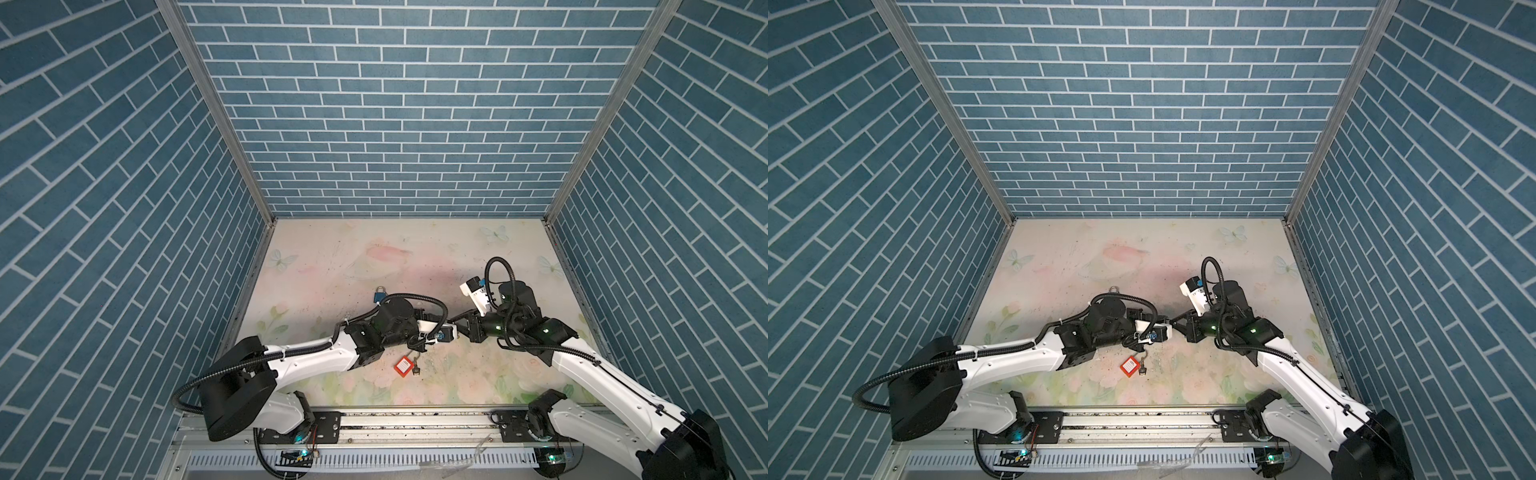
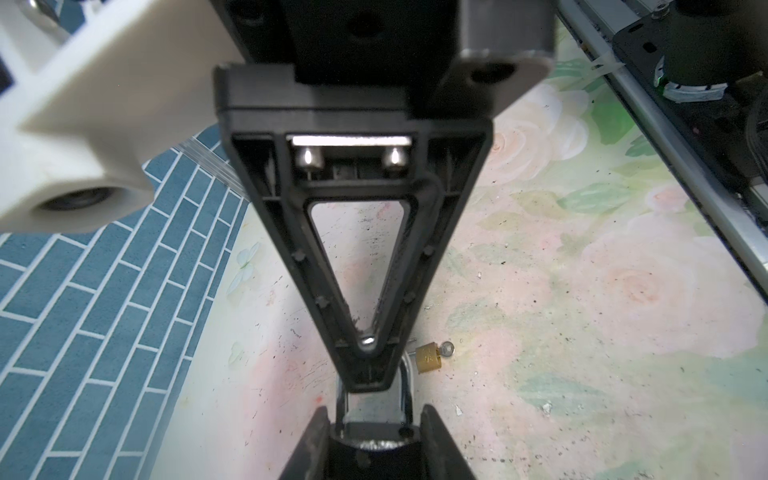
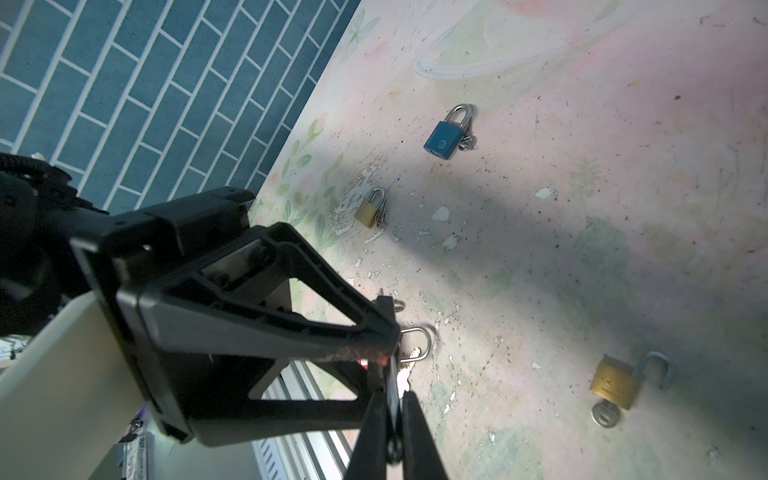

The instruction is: Lock with the key

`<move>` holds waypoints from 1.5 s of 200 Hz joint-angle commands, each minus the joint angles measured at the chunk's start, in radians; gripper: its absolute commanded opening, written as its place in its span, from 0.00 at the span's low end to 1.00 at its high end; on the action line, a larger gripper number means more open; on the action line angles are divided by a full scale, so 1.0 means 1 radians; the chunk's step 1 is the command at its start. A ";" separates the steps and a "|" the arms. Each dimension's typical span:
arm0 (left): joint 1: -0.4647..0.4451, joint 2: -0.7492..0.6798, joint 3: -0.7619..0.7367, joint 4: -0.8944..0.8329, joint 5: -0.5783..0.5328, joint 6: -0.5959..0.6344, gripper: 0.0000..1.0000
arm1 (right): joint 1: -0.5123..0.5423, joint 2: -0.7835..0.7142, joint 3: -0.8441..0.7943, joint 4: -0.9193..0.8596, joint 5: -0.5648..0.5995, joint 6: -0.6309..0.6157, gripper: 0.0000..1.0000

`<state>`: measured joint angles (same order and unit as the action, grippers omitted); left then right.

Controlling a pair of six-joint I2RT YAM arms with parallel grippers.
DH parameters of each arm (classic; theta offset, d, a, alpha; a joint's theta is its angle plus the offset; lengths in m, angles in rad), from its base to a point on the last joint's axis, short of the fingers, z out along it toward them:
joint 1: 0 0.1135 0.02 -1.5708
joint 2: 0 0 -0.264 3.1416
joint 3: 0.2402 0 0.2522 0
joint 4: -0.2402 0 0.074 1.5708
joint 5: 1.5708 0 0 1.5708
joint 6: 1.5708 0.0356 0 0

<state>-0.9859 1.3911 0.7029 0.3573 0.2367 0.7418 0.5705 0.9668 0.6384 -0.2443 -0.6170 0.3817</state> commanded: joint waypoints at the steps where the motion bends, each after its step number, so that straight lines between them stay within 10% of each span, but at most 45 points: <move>1: -0.001 0.014 0.015 0.064 -0.049 0.022 0.00 | 0.005 0.013 0.015 0.010 0.004 0.010 0.02; 300: -0.083 -0.004 0.113 0.297 0.011 -0.109 0.00 | 0.051 0.184 -0.097 0.312 -0.032 0.150 0.00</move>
<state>-1.0256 1.4147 0.7036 0.3527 0.0746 0.6666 0.5850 1.1061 0.5705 0.0265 -0.6548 0.4995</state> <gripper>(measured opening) 0.340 0.072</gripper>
